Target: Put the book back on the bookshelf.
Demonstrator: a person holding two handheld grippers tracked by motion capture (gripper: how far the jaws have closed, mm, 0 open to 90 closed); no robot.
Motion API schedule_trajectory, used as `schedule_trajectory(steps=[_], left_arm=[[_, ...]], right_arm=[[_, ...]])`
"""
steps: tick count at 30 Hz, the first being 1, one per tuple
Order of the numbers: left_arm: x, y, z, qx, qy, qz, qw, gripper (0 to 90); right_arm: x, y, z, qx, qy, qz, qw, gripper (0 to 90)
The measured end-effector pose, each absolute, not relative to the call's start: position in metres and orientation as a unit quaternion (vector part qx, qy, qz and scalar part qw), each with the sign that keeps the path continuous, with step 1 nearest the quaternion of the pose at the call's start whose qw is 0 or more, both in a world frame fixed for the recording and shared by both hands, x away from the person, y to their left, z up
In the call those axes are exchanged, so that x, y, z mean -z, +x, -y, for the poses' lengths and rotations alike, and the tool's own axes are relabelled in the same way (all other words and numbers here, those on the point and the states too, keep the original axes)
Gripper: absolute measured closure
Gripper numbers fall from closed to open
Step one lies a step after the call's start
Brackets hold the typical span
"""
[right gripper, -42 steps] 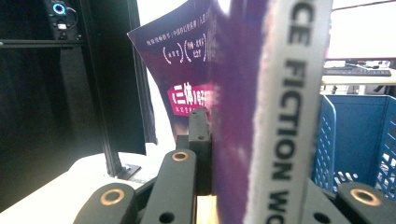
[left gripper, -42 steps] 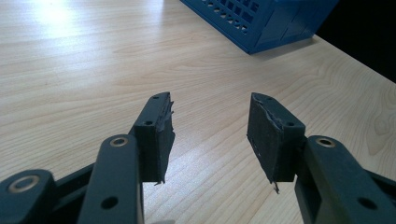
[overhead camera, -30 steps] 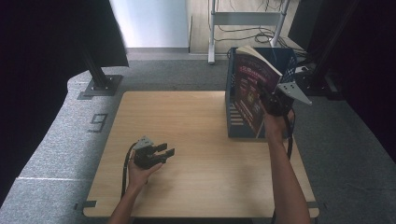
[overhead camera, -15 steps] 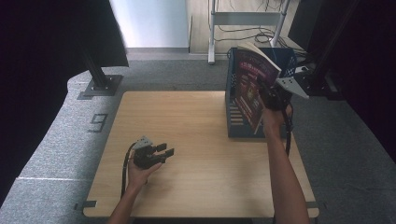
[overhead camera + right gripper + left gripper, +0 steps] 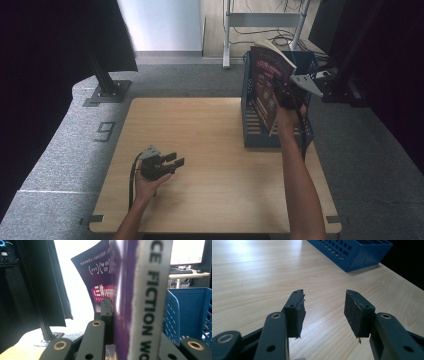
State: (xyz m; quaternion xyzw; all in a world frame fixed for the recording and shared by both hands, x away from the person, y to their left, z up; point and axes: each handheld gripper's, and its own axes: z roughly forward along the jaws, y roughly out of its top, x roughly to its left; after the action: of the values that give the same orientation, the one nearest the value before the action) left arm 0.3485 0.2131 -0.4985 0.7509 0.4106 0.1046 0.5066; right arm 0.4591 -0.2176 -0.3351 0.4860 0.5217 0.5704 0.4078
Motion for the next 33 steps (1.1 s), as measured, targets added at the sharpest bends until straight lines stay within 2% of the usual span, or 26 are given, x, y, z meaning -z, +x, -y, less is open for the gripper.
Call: schedule_trajectory(steps=[33], left_arm=[[0.496,0.347,-0.221,-0.108,0.747,-0.414,0.509,50.8]], right_arm=[[0.359,0.492,0.206,-0.548,0.505,-0.522,0.416,81.4]])
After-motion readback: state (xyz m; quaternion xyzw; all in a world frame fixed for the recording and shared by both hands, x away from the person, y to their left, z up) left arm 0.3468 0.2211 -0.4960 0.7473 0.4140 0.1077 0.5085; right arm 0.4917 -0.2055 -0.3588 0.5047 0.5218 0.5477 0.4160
